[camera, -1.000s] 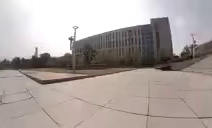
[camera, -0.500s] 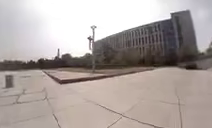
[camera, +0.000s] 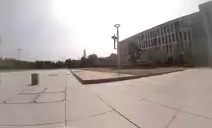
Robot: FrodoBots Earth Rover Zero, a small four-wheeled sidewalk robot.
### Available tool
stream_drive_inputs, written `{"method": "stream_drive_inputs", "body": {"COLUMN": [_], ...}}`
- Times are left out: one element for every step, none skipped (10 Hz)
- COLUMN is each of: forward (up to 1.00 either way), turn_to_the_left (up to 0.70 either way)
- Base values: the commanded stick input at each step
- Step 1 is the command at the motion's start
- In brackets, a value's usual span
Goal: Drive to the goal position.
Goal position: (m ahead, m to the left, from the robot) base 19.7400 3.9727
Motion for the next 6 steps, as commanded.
{"method": "stream_drive_inputs", "body": {"forward": [0.7, 0.7, 0.7, 0.7, 0.7, 0.7], "turn_to_the_left": [0.35, 0.35, 0.35, 0.35, 0.35, 0.35]}}
